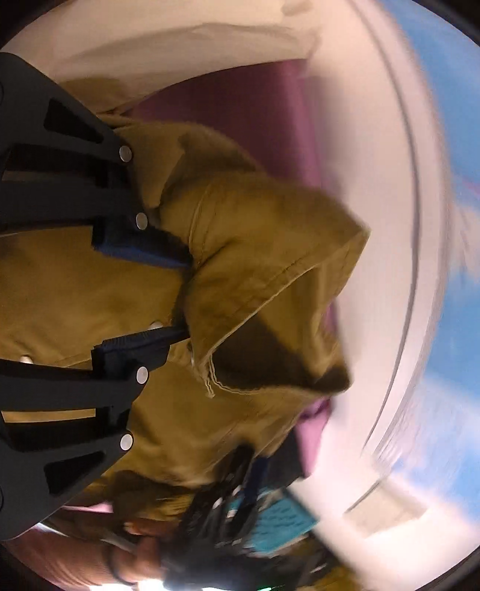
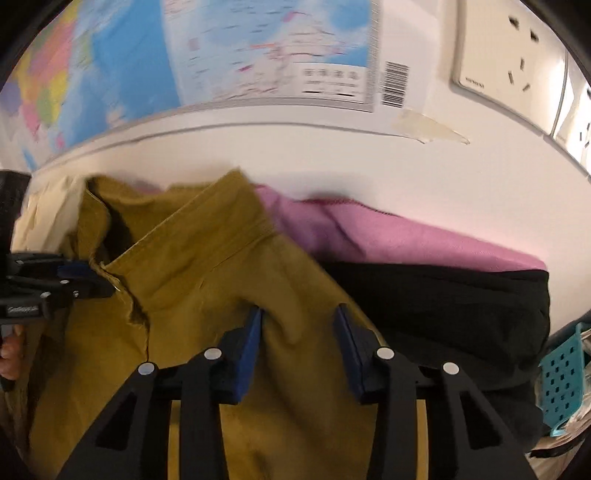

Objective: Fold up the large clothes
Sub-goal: 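Lower the jacket flat onto the bed and open both grippers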

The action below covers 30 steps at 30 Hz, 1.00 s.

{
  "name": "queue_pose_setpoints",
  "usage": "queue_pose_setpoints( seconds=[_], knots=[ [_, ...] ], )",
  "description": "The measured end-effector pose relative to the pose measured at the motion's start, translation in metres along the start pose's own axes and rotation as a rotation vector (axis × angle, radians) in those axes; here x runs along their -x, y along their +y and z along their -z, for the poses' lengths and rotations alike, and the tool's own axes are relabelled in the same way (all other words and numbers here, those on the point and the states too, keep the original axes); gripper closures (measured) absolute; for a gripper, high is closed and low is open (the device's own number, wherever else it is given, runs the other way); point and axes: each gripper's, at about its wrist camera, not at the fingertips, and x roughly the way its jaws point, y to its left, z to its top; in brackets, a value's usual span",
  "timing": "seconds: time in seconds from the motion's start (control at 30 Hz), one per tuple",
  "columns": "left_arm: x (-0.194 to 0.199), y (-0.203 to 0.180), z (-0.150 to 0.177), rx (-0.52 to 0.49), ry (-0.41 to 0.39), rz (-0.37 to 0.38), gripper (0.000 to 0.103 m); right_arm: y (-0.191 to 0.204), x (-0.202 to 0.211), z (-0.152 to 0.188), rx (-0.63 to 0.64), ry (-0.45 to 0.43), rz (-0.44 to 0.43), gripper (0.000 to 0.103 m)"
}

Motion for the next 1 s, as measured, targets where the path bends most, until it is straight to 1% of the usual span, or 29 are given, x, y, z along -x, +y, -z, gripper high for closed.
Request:
queue_pose_setpoints(
  seconds=[0.03,0.1,0.13,0.17,0.2,0.23,0.3,0.33,0.37,0.4,0.43,0.47,0.5,0.53,0.57,0.6,0.63,0.67,0.73,0.8,0.83,0.87,0.93,1.0],
  knots=[
    [-0.003,0.005,-0.002,0.02,0.01,-0.002,0.068,-0.005,-0.002,-0.002,-0.024,0.009,-0.013,0.064],
    [-0.013,0.015,-0.005,0.075,0.04,0.02,0.068,-0.013,-0.003,-0.004,-0.069,0.029,-0.04,0.061],
    [-0.015,0.02,-0.005,0.114,0.051,0.04,0.065,-0.017,0.003,-0.004,-0.088,0.02,-0.053,0.061],
    [-0.014,0.021,-0.004,0.127,0.048,0.055,0.06,-0.021,0.015,-0.003,-0.102,0.001,-0.084,0.059],
    [-0.011,0.021,-0.002,0.13,0.044,0.067,0.056,-0.024,0.026,-0.001,-0.113,-0.015,-0.112,0.052],
    [-0.006,0.02,0.0,0.127,0.035,0.07,0.053,-0.028,0.043,0.002,-0.125,-0.04,-0.143,0.047],
    [0.012,0.007,0.009,0.065,-0.011,0.075,0.04,-0.036,0.084,0.014,-0.124,-0.1,-0.192,0.036],
    [0.022,-0.001,0.014,0.017,-0.044,0.065,0.026,-0.038,0.104,0.021,-0.114,-0.132,-0.197,0.033],
    [0.035,-0.014,0.022,-0.045,-0.092,0.028,0.018,-0.041,0.134,0.035,-0.097,-0.18,-0.182,0.025],
    [0.042,-0.024,0.026,-0.082,-0.118,0.012,0.018,-0.044,0.149,0.043,-0.088,-0.204,-0.169,0.018],
    [0.054,-0.036,0.036,-0.128,-0.141,0.026,0.017,-0.044,0.166,0.055,-0.081,-0.228,-0.156,0.016],
    [0.061,-0.045,0.043,-0.157,-0.148,0.05,0.017,-0.048,0.186,0.075,-0.077,-0.248,-0.15,0.013],
    [0.067,-0.056,0.051,-0.181,-0.151,0.061,0.017,-0.05,0.193,0.088,-0.076,-0.251,-0.143,0.012],
    [0.071,-0.064,0.058,-0.199,-0.153,0.064,0.016,-0.047,0.198,0.103,-0.074,-0.243,-0.126,0.012],
    [0.076,-0.073,0.068,-0.225,-0.156,0.075,0.016,-0.05,0.204,0.126,-0.077,-0.223,-0.089,0.011],
    [0.08,-0.079,0.078,-0.248,-0.153,0.099,0.016,-0.051,0.204,0.141,-0.086,-0.212,-0.069,0.01],
    [0.083,-0.081,0.086,-0.264,-0.15,0.119,0.016,-0.057,0.205,0.159,-0.103,-0.192,-0.059,0.009],
    [0.086,-0.089,0.098,-0.279,-0.143,0.15,0.014,-0.066,0.2,0.183,-0.148,-0.153,-0.064,0.009],
    [0.087,-0.105,0.118,-0.314,-0.125,0.177,0.014,-0.084,0.198,0.223,-0.23,-0.112,-0.098,0.009],
    [0.085,-0.115,0.135,-0.337,-0.119,0.194,0.014,-0.093,0.184,0.26,-0.315,-0.065,-0.153,0.009],
    [0.085,-0.122,0.144,-0.347,-0.11,0.214,0.014,-0.093,0.177,0.273,-0.349,-0.055,-0.182,0.009],
    [0.085,-0.126,0.15,-0.354,-0.106,0.231,0.014,-0.096,0.17,0.29,-0.395,-0.051,-0.238,0.009],
    [0.08,-0.133,0.16,-0.353,-0.105,0.252,0.014,-0.096,0.169,0.313,-0.442,-0.059,-0.302,0.009],
    [0.078,-0.139,0.171,-0.351,-0.096,0.27,0.014,-0.091,0.169,0.329,-0.449,-0.081,-0.348,0.01]
  ],
)
